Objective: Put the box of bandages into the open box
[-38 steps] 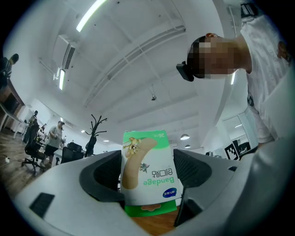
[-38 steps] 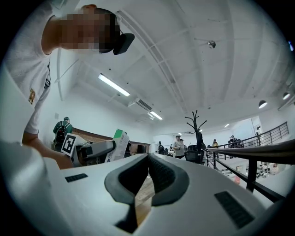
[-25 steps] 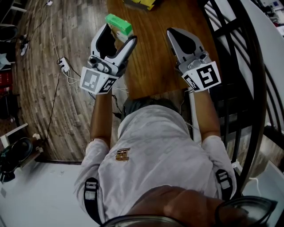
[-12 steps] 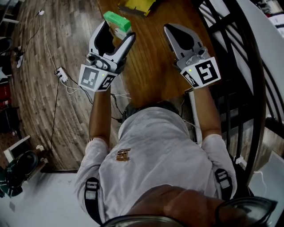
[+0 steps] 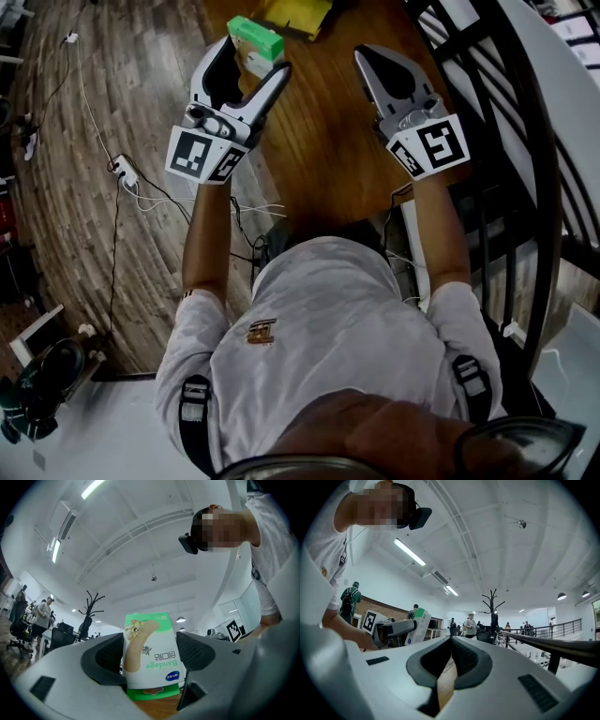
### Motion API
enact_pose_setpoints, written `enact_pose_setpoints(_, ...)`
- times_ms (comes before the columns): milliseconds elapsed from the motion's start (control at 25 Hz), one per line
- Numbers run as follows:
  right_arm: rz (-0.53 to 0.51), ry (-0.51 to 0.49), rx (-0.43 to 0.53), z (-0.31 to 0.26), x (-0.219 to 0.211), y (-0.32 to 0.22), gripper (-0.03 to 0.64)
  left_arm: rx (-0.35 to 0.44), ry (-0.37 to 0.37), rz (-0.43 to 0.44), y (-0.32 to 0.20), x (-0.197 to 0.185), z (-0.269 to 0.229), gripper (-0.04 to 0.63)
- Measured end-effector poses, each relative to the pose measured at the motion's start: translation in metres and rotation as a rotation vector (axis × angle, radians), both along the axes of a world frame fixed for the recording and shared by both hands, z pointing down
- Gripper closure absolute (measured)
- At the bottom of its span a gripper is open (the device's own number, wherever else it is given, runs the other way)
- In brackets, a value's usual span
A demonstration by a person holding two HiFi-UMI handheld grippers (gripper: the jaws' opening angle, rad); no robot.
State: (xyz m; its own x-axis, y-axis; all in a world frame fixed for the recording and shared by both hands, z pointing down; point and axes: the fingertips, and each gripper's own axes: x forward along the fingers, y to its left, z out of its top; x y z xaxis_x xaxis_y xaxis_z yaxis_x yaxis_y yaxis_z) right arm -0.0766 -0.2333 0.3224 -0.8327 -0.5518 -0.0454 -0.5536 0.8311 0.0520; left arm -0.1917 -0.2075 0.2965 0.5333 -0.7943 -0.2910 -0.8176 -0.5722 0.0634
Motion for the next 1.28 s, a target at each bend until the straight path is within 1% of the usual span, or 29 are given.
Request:
enact_pose_setpoints(80, 0.008, 0.022, -0.006, 0.009, 0.002, -0.005, 0.584, -0.01, -0.014, 0.015, -0.006, 0.004, 0.008, 0.227)
enact_pose_setpoints(240, 0.013, 0.047, -0.022, 0.026, 0.03, -0.03, 0.584, -0.037, -0.058, 0.041, -0.031, 0.04, 0.024, 0.226)
enact_pose_setpoints(400, 0.0, 0.051, -0.007, -0.003, 0.025, -0.03, 0.584, -0.043, -0.105, 0.034, -0.033, 0.038, -0.001, 0.227)
enact_pose_setpoints(440, -0.001, 0.052, -0.008, -0.006, 0.026, -0.037, 0.584, -0.046, -0.113, 0.032, -0.04, 0.039, -0.004, 0.227)
enact_pose_setpoints(520, -0.001, 0.055, -0.02, 0.007, 0.038, -0.063, 0.584, -0.062, -0.135, 0.03, -0.068, 0.051, 0.009, 0.227)
enact_pose_setpoints(600, -0.005, 0.055, -0.039, 0.03, 0.051, -0.086, 0.584, -0.085, -0.172, 0.028, -0.095, 0.065, 0.031, 0.227)
enact_pose_setpoints(680, -0.008, 0.055, -0.051, 0.042, 0.057, -0.094, 0.584, -0.104, -0.216, 0.03, -0.108, 0.071, 0.045, 0.227)
enact_pose_setpoints(960, -0.013, 0.096, -0.058, 0.05, 0.05, -0.094, 0.584, -0.127, -0.365, 0.067, -0.128, 0.067, 0.059, 0.227)
enact_pose_setpoints(1120, -0.007, 0.127, -0.062, 0.052, 0.044, -0.09, 0.584, -0.142, -0.436, 0.088, -0.134, 0.065, 0.063, 0.227)
enact_pose_setpoints(1280, -0.007, 0.155, -0.07, 0.061, 0.046, -0.092, 0.584, -0.168, -0.519, 0.115, -0.145, 0.072, 0.079, 0.227)
